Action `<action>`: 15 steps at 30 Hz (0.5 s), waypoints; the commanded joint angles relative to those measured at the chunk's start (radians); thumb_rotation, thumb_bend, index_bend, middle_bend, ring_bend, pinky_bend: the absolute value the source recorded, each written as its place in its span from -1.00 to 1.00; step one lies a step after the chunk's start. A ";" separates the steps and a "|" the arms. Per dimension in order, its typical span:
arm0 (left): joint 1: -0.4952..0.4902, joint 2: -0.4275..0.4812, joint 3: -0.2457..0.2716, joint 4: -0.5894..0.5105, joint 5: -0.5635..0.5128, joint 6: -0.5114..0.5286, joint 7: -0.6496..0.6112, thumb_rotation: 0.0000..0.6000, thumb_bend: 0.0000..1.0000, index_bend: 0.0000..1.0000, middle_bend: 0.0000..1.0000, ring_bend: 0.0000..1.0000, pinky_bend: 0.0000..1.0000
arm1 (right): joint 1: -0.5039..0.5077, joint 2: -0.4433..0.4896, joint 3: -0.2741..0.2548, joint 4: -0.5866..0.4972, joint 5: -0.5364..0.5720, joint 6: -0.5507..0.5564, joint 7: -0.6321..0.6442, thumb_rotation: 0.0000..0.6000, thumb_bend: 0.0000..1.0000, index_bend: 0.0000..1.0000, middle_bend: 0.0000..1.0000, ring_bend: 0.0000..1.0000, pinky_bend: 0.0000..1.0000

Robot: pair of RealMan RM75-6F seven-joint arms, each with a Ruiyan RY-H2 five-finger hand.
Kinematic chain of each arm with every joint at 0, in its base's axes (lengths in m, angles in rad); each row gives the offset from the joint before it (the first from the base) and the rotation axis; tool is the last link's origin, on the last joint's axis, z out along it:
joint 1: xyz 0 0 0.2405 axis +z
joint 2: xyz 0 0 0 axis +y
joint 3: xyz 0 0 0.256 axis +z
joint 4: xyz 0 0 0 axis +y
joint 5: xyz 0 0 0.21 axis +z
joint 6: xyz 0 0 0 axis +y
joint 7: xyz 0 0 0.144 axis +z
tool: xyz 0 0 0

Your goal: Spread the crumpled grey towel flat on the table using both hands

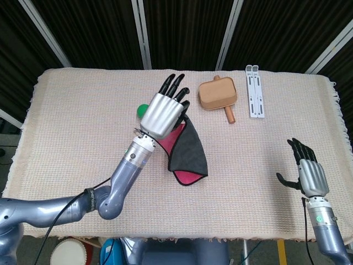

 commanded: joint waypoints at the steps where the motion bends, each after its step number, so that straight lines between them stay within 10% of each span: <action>1: 0.000 0.118 -0.015 -0.121 -0.106 0.016 0.091 1.00 -0.09 0.36 -0.44 -0.92 -0.83 | 0.006 -0.010 -0.003 0.011 0.003 -0.009 0.007 1.00 -0.45 -1.00 -1.00 -1.00 -1.00; 9: -0.060 0.249 -0.029 -0.216 -0.237 0.046 0.160 1.00 -0.09 0.36 -0.43 -0.92 -0.83 | 0.016 -0.022 -0.003 0.031 0.010 -0.015 0.019 1.00 -0.45 -1.00 -1.00 -1.00 -1.00; 15: -0.162 0.165 0.022 -0.156 -0.353 0.047 0.131 1.00 -0.09 0.36 -0.42 -0.92 -0.83 | 0.025 -0.022 0.000 0.041 0.016 -0.024 0.025 1.00 -0.45 -1.00 -1.00 -1.00 -1.00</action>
